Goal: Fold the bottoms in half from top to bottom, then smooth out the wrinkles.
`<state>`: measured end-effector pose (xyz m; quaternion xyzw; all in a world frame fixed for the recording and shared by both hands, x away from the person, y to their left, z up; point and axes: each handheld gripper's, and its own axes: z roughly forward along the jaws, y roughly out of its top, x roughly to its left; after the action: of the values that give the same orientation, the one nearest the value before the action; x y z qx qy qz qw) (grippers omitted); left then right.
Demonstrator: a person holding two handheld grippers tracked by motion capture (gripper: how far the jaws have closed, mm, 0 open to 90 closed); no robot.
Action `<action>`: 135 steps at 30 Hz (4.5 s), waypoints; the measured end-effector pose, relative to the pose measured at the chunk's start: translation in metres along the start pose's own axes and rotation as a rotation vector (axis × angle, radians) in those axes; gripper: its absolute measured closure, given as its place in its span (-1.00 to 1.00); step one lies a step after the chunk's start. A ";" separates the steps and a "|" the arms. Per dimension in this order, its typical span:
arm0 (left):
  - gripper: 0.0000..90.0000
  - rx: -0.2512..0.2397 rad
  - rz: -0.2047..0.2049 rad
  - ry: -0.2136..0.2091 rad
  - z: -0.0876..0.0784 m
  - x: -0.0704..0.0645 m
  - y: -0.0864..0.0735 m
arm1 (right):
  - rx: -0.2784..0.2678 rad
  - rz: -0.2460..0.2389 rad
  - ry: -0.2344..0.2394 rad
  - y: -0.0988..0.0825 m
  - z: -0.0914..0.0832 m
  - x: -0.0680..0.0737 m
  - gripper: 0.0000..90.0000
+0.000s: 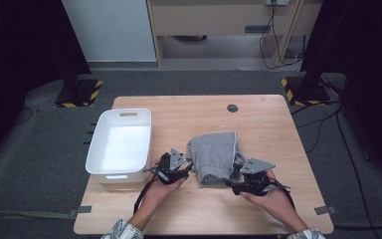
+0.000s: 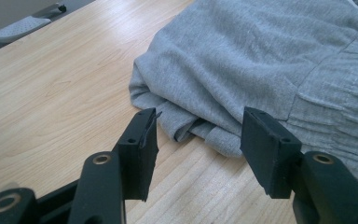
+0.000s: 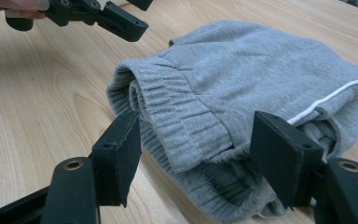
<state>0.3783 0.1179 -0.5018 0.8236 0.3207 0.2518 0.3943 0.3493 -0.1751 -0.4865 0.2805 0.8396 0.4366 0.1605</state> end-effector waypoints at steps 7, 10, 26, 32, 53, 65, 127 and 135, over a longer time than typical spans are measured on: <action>0.01 -0.002 -0.003 0.002 0.000 0.001 0.000 | -0.020 0.005 -0.006 0.003 -0.006 -0.002 -0.29; 0.00 -0.004 -0.008 0.001 0.000 0.001 0.001 | -0.034 0.014 -0.023 0.007 -0.011 -0.006 -0.30; -0.01 -0.031 -0.014 -0.024 -0.006 -0.007 0.009 | 0.044 0.031 -0.120 0.029 -0.003 -0.041 -0.04; -0.03 -0.031 -0.033 -0.035 -0.004 -0.008 0.010 | 0.078 0.035 -0.151 0.034 0.006 -0.052 0.05; -0.03 -0.035 -0.039 -0.063 0.003 -0.015 0.016 | 0.122 0.063 -0.223 0.049 0.030 -0.074 0.42; -0.03 -0.043 -0.049 -0.078 0.006 -0.016 0.019 | 0.128 0.093 -0.237 0.057 0.041 -0.087 0.56; -0.09 0.060 0.014 -0.135 0.029 -0.039 0.009 | 0.228 0.135 -0.223 0.033 0.050 -0.114 0.89; -0.07 0.074 0.014 -0.136 0.033 -0.042 0.007 | 0.243 0.118 -0.228 0.031 0.054 -0.114 0.89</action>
<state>0.3746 0.0684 -0.5210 0.8550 0.2963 0.1859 0.3829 0.4776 -0.1961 -0.4884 0.3943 0.8446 0.3061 0.1936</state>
